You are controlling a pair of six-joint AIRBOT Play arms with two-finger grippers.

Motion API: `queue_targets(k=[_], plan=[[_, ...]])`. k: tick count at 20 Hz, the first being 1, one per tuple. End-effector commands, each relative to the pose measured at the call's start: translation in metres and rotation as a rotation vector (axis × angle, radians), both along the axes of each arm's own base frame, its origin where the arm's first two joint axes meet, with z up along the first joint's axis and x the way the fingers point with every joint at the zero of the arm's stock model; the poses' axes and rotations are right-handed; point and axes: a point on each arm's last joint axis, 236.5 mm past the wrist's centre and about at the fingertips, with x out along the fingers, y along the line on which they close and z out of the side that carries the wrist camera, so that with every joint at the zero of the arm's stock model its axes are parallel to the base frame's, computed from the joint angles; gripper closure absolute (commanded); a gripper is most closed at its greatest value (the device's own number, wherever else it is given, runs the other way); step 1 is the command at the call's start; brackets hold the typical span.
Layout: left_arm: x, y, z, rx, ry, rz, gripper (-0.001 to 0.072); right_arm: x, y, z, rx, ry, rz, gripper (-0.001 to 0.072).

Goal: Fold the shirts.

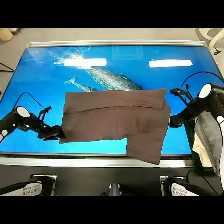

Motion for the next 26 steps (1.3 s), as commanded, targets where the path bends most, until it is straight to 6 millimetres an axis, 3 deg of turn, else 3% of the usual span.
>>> queue_targets(k=[1,2,5,6,7,10,13,15,19,23,26], plan=[[-0.008,-0.003,-0.01,0.006,0.013,0.018,0.0248,-0.002,-0.007,0.001,-0.029,-0.004,0.006,0.0224],[-0.008,-0.003,-0.011,0.009,0.017,0.027,0.0315,-0.003,-0.007,0.001,-0.029,0.001,0.007,0.0224],[0.004,-0.001,-0.021,0.029,0.013,0.112,0.033,-0.006,-0.006,0.001,-0.028,0.012,0.008,0.0224],[0.006,-0.004,-0.023,0.019,0.017,0.124,0.0438,-0.008,-0.006,0.001,-0.026,0.02,0.009,0.0224],[0.005,-0.006,-0.025,0.007,0.027,0.129,0.0662,-0.011,-0.005,0.002,-0.024,0.033,0.01,0.0224],[0.006,-0.008,-0.024,-0.003,0.024,0.125,0.0676,-0.032,-0.002,-0.004,-0.013,0.081,0.018,0.0223],[0.005,-0.012,-0.022,-0.027,0.006,0.08,0.0676,-0.08,0.011,-0.038,0.035,0.169,0.031,0.0203],[0.004,-0.014,-0.019,-0.043,0.002,0.062,0.0676,-0.098,0.021,-0.06,0.069,0.202,0.02,0.0203],[0.005,-0.019,-0.016,-0.065,0.002,0.075,0.0676,-0.083,0.055,-0.081,0.193,0.108,-0.091,0.0225],[0.005,-0.02,-0.016,-0.068,0.003,0.076,0.0676,-0.082,0.056,-0.091,0.195,0.113,-0.11,0.0228],[0.004,-0.02,-0.016,-0.07,0.006,0.075,0.0676,-0.07,0.055,-0.093,0.19,0.07,-0.142,0.0341]])
